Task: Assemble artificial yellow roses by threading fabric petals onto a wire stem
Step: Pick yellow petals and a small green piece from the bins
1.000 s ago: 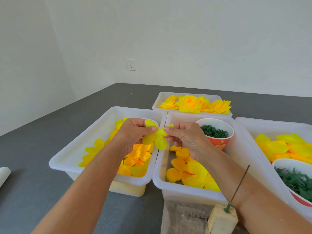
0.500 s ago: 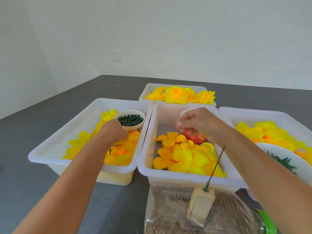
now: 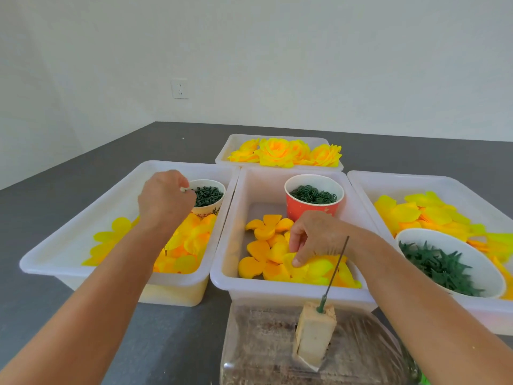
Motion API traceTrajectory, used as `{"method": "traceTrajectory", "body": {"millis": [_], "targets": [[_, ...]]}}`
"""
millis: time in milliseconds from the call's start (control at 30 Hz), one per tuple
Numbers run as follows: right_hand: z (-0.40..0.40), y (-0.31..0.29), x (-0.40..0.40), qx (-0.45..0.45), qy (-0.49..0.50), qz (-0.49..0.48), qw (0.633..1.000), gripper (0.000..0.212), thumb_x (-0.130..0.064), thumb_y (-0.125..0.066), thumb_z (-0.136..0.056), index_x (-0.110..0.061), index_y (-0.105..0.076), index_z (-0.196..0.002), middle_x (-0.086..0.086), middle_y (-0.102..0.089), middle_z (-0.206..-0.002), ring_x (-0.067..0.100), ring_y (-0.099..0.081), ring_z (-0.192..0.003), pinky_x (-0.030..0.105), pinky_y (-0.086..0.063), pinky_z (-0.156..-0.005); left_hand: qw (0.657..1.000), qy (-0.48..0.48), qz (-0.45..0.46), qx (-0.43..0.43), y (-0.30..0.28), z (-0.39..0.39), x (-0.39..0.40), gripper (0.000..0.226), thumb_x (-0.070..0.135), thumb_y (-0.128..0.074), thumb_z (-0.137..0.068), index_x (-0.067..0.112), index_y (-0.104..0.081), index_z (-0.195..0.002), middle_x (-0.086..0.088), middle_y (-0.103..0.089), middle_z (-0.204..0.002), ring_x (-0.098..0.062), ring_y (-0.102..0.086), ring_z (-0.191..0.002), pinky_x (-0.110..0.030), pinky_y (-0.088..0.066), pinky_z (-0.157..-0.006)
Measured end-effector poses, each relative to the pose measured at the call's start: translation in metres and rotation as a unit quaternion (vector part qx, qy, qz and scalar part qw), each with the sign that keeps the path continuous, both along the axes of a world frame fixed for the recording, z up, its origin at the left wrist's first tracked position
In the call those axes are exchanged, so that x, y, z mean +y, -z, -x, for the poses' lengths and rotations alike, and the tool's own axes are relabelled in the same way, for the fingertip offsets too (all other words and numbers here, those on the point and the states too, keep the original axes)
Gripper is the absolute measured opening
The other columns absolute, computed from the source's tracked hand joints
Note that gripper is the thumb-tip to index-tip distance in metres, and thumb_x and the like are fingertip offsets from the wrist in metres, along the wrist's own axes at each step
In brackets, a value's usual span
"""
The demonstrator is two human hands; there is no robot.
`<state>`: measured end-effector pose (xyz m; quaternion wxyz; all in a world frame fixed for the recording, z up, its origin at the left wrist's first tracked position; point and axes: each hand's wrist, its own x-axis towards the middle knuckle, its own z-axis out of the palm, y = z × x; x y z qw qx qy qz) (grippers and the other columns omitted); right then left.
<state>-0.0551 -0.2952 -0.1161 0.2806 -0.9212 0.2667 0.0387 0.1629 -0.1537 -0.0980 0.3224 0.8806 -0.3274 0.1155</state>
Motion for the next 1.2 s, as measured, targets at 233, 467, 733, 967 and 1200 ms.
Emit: {"method": "traceTrajectory", "body": {"millis": [233, 467, 733, 967, 1200], "targets": [[0.002, -0.007, -0.008, -0.076, 0.046, -0.063, 0.994, 0.018, -0.009, -0.077, -0.074, -0.02, -0.062, -0.072, -0.007, -0.058, -0.065, 0.006, -0.055, -0.062, 0.019, -0.043, -0.059, 0.974, 0.217, 0.02, -0.057, -0.039, 0.042, -0.03, 0.012, 0.009, -0.061, -0.081, 0.011, -0.071, -0.088, 0.004, -0.065, -0.085, -0.011, -0.058, -0.08, -0.012, -0.031, -0.067], [0.002, -0.007, -0.008, -0.249, 0.085, -0.16, 0.951, 0.024, 0.006, -0.075, -0.07, -0.015, -0.064, -0.068, -0.007, -0.062, -0.056, 0.001, -0.057, -0.053, 0.01, -0.043, -0.05, 0.88, 0.437, -0.173, 0.07, -0.016, 0.088, -0.059, 0.03, 0.026, -0.081, -0.07, 0.02, -0.065, -0.094, 0.008, -0.063, -0.089, -0.004, -0.054, -0.078, -0.011, -0.04, -0.067], [0.001, -0.007, -0.008, -0.285, 0.103, -0.155, 0.94, 0.017, -0.01, -0.079, -0.072, -0.012, -0.062, -0.067, -0.004, -0.058, -0.05, 0.002, -0.052, -0.045, 0.012, -0.043, -0.045, 0.863, 0.406, -0.119, 0.276, 0.005, 0.078, -0.061, 0.019, 0.002, -0.078, -0.069, 0.01, -0.063, -0.062, 0.005, -0.054, -0.055, -0.011, -0.047, -0.061, -0.026, -0.037, -0.063], [0.007, -0.01, -0.014, -0.249, 0.185, -0.134, 0.941, 0.026, -0.033, -0.074, -0.078, -0.007, -0.069, -0.079, 0.012, -0.071, -0.08, 0.017, -0.062, -0.071, 0.033, -0.054, -0.071, 0.911, 0.34, -0.081, 0.221, 0.006, 0.078, -0.062, 0.034, 0.023, -0.082, -0.069, 0.016, -0.051, -0.055, 0.006, -0.048, -0.052, -0.008, -0.043, -0.052, -0.023, -0.034, -0.052], [0.01, -0.005, -0.02, -0.065, 0.122, -0.036, 0.99, 0.02, -0.028, -0.083, -0.067, -0.022, -0.072, -0.082, -0.005, -0.068, -0.088, 0.012, -0.06, -0.089, 0.022, -0.045, -0.073, 0.93, 0.302, 0.006, 0.21, 0.002, 0.075, -0.057, 0.037, 0.028, -0.071, -0.081, -0.008, -0.062, -0.081, -0.014, -0.051, -0.07, -0.021, -0.047, -0.065, -0.035, -0.037, -0.061]]}}
